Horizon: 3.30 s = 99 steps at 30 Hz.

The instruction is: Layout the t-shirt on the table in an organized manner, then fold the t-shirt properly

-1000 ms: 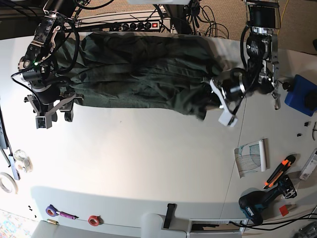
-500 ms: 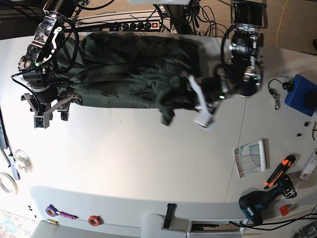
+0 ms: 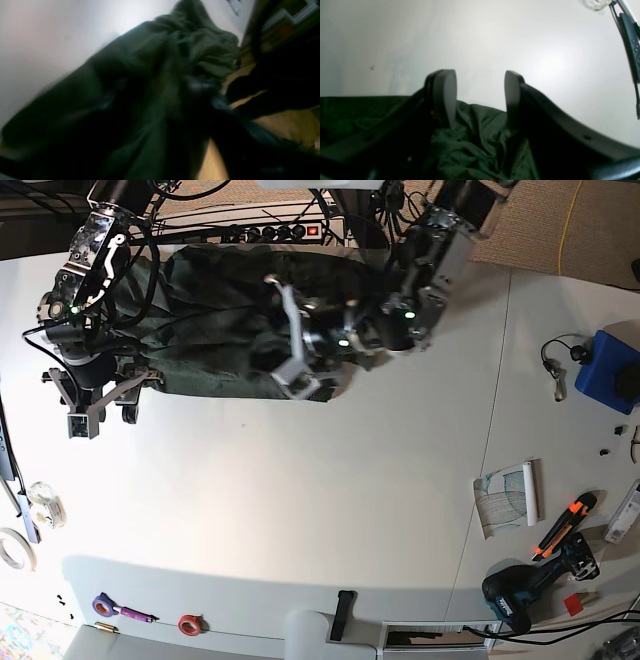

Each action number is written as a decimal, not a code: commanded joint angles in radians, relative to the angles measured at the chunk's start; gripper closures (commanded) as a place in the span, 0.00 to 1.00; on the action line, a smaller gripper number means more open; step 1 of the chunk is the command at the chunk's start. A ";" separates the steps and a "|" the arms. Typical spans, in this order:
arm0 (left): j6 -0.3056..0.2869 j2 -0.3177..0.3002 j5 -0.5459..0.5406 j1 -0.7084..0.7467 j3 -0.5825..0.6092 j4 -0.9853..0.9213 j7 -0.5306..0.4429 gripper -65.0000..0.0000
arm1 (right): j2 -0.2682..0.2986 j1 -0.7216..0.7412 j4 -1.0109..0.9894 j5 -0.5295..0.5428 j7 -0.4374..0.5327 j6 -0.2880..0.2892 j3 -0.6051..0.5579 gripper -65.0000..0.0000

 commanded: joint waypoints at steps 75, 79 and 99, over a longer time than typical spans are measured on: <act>0.093 -0.214 -0.080 0.164 -0.388 0.226 0.114 0.39 | -0.072 0.099 -0.116 0.179 -0.063 0.131 -0.366 0.98; 0.121 -0.188 -0.075 0.129 -0.388 0.188 0.109 0.39 | -0.072 0.097 -0.116 0.167 -0.095 0.131 -0.362 0.92; 0.077 -0.060 -0.126 -0.082 -0.388 -0.181 0.187 0.45 | -0.072 0.086 -0.116 -0.001 -0.085 0.093 -0.363 1.00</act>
